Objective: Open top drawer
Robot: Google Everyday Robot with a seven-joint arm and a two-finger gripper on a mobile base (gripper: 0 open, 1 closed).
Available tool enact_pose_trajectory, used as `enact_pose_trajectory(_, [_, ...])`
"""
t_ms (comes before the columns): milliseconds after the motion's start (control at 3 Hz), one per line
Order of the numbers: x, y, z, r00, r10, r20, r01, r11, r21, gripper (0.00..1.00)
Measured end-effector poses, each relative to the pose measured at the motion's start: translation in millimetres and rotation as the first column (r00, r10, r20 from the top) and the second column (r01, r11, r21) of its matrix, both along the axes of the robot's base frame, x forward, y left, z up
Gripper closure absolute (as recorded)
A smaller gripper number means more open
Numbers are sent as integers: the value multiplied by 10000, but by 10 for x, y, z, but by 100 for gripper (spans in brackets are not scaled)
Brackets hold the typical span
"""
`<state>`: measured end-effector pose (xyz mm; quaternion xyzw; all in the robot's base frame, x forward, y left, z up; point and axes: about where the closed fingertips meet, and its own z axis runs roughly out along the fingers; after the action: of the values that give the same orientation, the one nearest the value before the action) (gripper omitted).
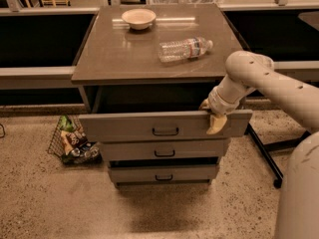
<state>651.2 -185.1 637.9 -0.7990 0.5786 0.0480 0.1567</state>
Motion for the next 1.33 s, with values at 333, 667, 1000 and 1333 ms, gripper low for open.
enact_pose_trajectory(333, [0,0,0,10000,1,-1,-1,10000,0,0])
enact_pose_trajectory(667, [-115,92,-64,9979,413,-499,-415,9991,-39,0])
enact_pose_trajectory(1000, [-322,170,-110,9865,160,-1630,-186,9997,-144,2])
enact_pose_trajectory(1333, [-413,182,-89,9822,-51,-1878,16,9998,-189,25])
